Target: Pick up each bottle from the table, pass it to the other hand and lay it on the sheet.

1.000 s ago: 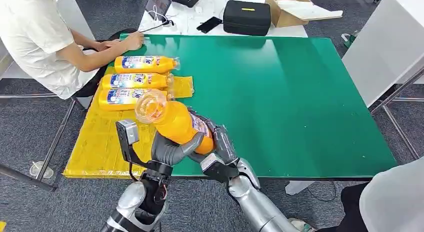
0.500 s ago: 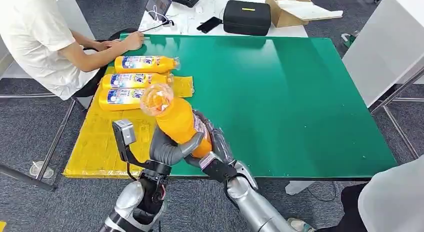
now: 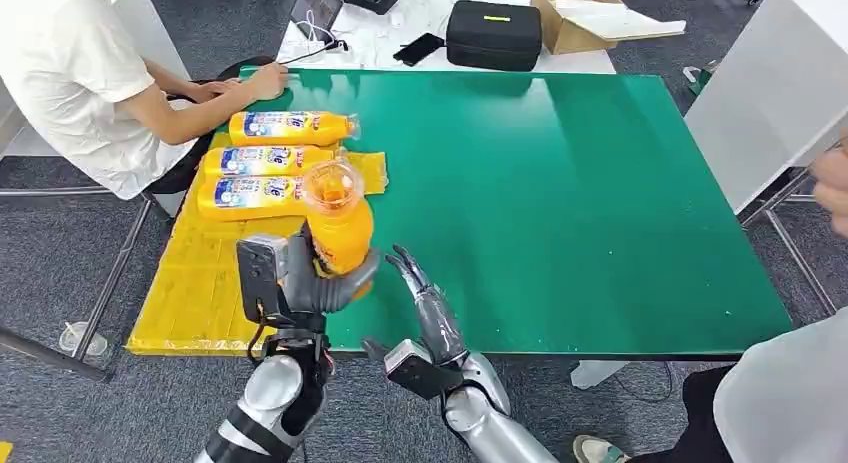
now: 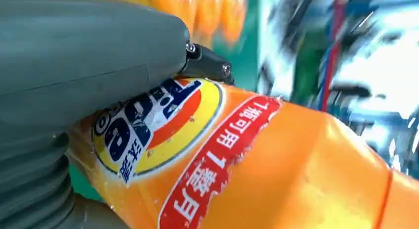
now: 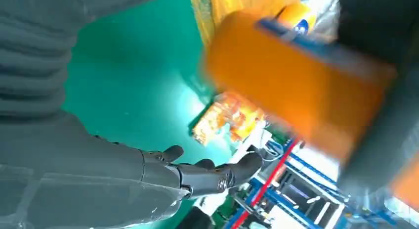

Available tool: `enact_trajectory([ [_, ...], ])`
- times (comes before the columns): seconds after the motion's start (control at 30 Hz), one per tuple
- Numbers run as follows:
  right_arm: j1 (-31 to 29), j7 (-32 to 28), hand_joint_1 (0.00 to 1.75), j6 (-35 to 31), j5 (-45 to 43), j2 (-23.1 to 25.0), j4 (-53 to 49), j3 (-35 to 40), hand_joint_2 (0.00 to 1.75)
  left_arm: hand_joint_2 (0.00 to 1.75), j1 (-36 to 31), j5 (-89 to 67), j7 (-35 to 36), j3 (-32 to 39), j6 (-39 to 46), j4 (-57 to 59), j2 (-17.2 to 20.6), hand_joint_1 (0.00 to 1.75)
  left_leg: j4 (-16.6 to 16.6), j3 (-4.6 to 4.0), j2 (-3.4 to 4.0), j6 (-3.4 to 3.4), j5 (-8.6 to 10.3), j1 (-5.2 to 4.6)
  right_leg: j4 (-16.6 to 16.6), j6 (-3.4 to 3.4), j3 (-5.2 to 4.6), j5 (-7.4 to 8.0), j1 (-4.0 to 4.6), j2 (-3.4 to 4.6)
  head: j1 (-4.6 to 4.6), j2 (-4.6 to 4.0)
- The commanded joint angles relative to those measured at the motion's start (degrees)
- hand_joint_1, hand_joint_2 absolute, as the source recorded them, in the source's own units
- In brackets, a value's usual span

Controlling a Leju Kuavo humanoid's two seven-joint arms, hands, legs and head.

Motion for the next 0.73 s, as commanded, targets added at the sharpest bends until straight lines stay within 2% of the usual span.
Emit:
enact_trajectory([
  [0.03,-1.0,0.0,0.00,-0.3,-1.0,-1.7,2.1,1.4,0.00,1.75,-6.3,-13.5,0.6,2.0,6.9,13.8,2.4,1.75,-0.1,0.32,0.03,0.03,-0.08,0.00,-0.1,-0.11,0.32,-0.08,0.03,-0.05,0.00,0.00],
  [0.13,-1.2,0.0,0.00,-3.6,-1.3,-2.3,0.8,1.2,0.00,1.75,-9.1,-22.8,2.0,4.0,9.2,19.8,3.3,1.75,-0.1,0.33,0.08,0.02,-0.07,0.00,-0.1,-0.11,0.32,-0.06,0.04,-0.02,0.00,0.00],
  [0.17,-1.0,0.0,0.00,-7.8,-1.1,-2.7,-0.6,0.7,1.75,1.75,-10.0,-26.2,2.6,4.4,10.5,21.5,3.9,1.75,-0.1,0.42,0.10,0.03,-0.10,0.01,-0.1,-0.14,0.40,-0.09,0.05,-0.02,0.00,0.00],
  [0.2,-0.4,0.0,0.00,-12.3,-2.1,-3.2,-2.8,-0.1,1.75,1.75,-10.5,-30.6,3.5,4.6,11.9,22.7,4.7,1.75,-0.1,0.26,0.04,0.02,-0.04,0.01,-0.1,-0.11,0.26,-0.04,0.04,-0.05,0.00,0.00],
  [0.23,0.2,0.0,0.00,-13.7,-2.8,-3.4,-4.9,-1.2,1.75,1.75,-10.7,-33.1,4.3,4.6,12.4,23.2,5.2,1.75,-0.1,0.32,0.05,0.02,-0.06,0.01,-0.1,-0.13,0.32,-0.06,0.04,-0.05,0.00,0.00],
  [0.3,2.5,0.0,0.00,-13.7,-2.7,-3.1,-11.0,-6.5,1.75,1.75,-10.7,-43.5,8.6,5.4,12.9,24.2,6.8,1.75,0.0,0.30,0.07,0.01,-0.08,0.00,0.0,-0.13,0.28,-0.08,0.03,-0.02,-0.02,0.00],
  [0.43,2.4,0.0,0.00,-13.5,-3.1,-3.6,-11.3,-6.6,1.75,1.75,-10.4,-43.5,8.3,5.7,12.9,24.4,7.2,1.75,0.0,0.32,0.08,0.02,-0.09,0.01,0.0,-0.12,0.31,-0.10,0.04,-0.01,-0.02,0.00],
  [0.5,3.9,0.0,0.00,-13.7,-2.5,-2.8,-15.2,-9.7,1.75,1.75,-11.1,-50.0,12.3,5.6,12.5,26.6,7.1,1.75,0.0,0.30,0.11,0.02,-0.11,0.02,0.0,-0.11,0.28,-0.10,0.05,0.01,0.00,0.00],
  [0.63,3.4,0.0,0.00,-12.5,-7.4,-4.8,-17.5,-8.8,1.75,1.75,-14.2,-53.6,14.9,7.4,6.7,34.2,6.8,1.75,0.0,0.25,-0.03,0.02,-0.09,0.02,0.0,-0.13,0.25,-0.13,0.06,-0.14,0.02,0.00],
  [0.73,3.4,0.0,0.00,-11.7,-7.8,-4.8,-17.4,-8.8,1.75,1.75,-14.9,-54.6,15.4,7.5,6.6,35.7,6.8,1.75,0.0,0.08,0.02,0.02,-0.02,0.01,0.0,-0.07,0.09,-0.03,0.03,-0.03,0.00,0.00],
])
